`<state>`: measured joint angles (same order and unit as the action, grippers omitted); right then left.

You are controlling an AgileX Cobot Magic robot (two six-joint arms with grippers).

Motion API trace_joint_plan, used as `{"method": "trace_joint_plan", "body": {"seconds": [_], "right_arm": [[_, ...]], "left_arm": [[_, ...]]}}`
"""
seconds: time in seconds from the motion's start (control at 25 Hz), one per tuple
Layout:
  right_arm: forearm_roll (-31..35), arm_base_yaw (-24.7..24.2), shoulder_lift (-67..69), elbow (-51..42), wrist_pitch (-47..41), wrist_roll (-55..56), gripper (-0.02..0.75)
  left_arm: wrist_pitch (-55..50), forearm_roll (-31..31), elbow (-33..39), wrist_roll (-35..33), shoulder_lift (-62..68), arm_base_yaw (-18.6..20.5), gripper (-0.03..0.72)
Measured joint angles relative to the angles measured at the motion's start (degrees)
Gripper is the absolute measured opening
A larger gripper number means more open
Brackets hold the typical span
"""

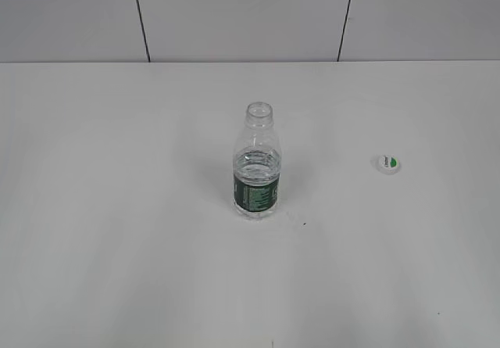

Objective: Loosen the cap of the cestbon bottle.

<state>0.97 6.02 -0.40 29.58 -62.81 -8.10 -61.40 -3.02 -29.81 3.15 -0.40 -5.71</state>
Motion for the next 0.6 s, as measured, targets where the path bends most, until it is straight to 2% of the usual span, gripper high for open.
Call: {"method": "trace_joint_plan", "body": {"seconds": [0.6], "right_arm": [[0.00,0.00,0.00,0.00,0.02,0.00,0.588]], "left_arm": [[0.00,0.00,0.00,0.00,0.00,0.00,0.443]]}}
